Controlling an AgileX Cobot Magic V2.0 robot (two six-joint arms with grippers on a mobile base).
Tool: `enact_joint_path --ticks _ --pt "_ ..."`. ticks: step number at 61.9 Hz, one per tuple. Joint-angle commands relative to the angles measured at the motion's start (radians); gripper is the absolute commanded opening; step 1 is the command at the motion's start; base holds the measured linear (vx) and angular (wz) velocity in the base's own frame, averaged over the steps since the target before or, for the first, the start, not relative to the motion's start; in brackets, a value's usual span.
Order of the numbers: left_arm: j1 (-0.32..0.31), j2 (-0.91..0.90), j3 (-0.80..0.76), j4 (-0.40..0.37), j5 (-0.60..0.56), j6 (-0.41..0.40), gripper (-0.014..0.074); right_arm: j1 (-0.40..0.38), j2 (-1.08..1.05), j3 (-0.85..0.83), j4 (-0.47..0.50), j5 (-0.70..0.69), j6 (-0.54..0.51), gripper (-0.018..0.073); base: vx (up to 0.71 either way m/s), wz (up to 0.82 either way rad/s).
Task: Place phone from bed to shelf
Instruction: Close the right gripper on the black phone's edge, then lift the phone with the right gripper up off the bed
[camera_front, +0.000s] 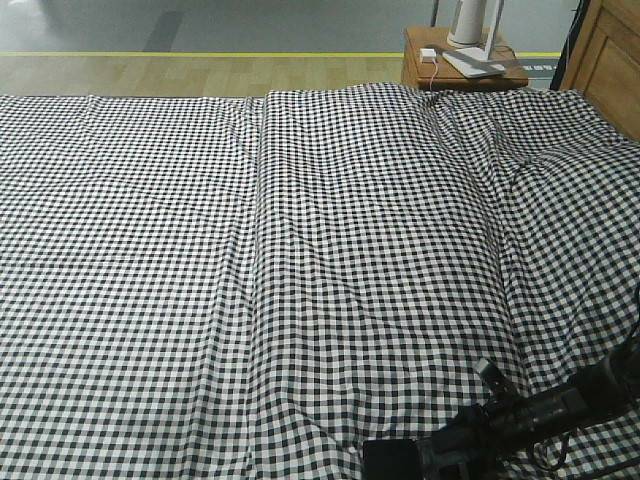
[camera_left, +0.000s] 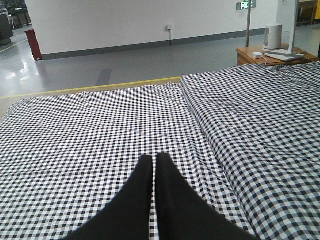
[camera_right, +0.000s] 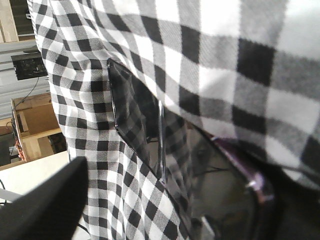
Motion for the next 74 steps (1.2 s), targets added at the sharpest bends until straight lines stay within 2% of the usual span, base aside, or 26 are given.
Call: enact_joint_path --ticks 1,17,29,44,61,74 --pt "-0.002 -0.009 -0.026 -0.005 -0.074 -0.004 0.0001 0.013 -0.046 -0.005 0.017 0.158 -0.026 0.0403 0.0 0.0" --pt "-0.002 -0.009 -0.026 -0.005 -0.074 -0.004 0.0001 0.012 -0.055 -0.005 -0.053 0.163 -0.021 -0.0015 0.0 0.0" --pt "-0.002 -0.009 -0.026 -0.005 -0.074 -0.004 0.0001 0.012 -0.097 -0.005 -0.082 0.163 -0.018 -0.0009 0.0 0.0" --pt "-0.002 -0.009 -0.026 -0.005 -0.074 -0.004 0.0001 0.012 -0.212 -0.001 -0.113 0.164 0.095 -0.0008 0.0 0.0" --pt "-0.002 -0.009 -0.026 -0.005 -0.074 -0.004 0.0001 0.013 -0.433 0.001 -0.117 0.164 0.148 -0.0004 0.0 0.0" --pt "-0.002 -0.009 -0.026 -0.005 -0.074 -0.004 0.0001 0.013 -0.654 0.152 -0.101 0.164 0.046 -0.0002 0.0 0.0"
